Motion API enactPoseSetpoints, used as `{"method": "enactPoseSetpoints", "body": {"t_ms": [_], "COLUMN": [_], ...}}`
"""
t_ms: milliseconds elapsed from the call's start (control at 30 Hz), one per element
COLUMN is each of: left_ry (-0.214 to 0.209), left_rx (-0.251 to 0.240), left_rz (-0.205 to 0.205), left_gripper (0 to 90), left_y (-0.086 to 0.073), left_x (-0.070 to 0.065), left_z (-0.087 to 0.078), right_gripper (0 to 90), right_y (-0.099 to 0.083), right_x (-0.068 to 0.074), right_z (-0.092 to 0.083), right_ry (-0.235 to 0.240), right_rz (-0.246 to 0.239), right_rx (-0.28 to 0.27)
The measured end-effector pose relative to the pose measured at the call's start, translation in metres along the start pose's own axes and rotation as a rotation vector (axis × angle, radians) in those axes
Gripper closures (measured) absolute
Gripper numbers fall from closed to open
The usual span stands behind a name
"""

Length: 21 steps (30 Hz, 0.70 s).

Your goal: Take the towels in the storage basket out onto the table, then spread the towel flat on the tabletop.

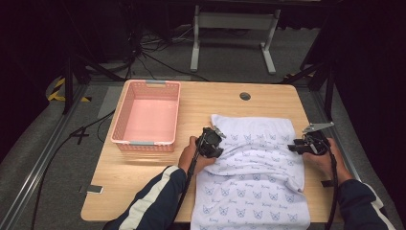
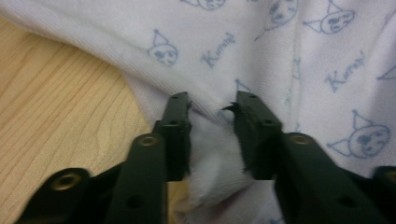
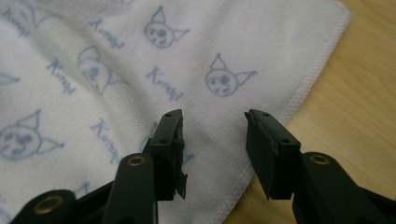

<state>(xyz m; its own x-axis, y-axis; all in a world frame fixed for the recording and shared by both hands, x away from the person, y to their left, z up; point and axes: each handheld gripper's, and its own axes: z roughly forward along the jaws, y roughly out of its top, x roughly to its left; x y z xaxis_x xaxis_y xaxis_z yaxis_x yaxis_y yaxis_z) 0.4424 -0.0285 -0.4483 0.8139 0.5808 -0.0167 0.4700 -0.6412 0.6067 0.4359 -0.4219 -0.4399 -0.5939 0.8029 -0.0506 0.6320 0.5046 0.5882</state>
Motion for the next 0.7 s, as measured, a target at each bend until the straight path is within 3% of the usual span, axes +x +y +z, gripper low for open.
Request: {"method": "enactPoseSetpoints", "body": {"t_ms": [33,100,167,300,367,467,533,633,700], "left_ry": [0.002,0.008,0.045,0.088,0.139,0.132,0.156,0.135,0.112], "left_rx": [-0.006,-0.057,-0.1,-0.135,-0.14,-0.126,-0.126,-0.12,-0.107], "left_rz": [-0.005,-0.035,-0.045,-0.118,-0.112,-0.149,-0.146,-0.187,-0.185], "left_gripper": [54.6,43.8,38.7,32.9,31.6,30.4,30.0,28.5,26.8], "left_y": [0.002,0.01,0.02,0.036,0.041,0.044,0.045,0.046,0.046], "left_x": [0.002,0.01,0.021,0.042,0.051,0.061,0.068,0.075,0.076], "left_z": [-0.001,-0.002,0.001,0.012,0.018,0.027,0.033,0.04,0.046], "right_gripper": [52.5,51.9,50.4,48.9,48.1,48.0,46.8,45.2,43.5], "right_y": [0.0,0.001,0.005,0.013,0.017,0.021,0.023,0.026,0.028], "right_x": [0.0,-0.004,-0.011,-0.03,-0.038,-0.046,-0.049,-0.052,-0.052], "right_z": [-0.003,-0.01,-0.013,-0.01,-0.006,0.003,0.01,0.019,0.025], "right_ry": [-0.007,-0.013,-0.041,-0.128,-0.153,-0.177,-0.18,-0.182,-0.164], "right_rz": [-0.006,0.012,0.046,0.099,0.129,0.16,0.171,0.199,0.207], "right_rx": [0.006,-0.03,-0.068,-0.121,-0.151,-0.175,-0.167,-0.18,-0.166]}}
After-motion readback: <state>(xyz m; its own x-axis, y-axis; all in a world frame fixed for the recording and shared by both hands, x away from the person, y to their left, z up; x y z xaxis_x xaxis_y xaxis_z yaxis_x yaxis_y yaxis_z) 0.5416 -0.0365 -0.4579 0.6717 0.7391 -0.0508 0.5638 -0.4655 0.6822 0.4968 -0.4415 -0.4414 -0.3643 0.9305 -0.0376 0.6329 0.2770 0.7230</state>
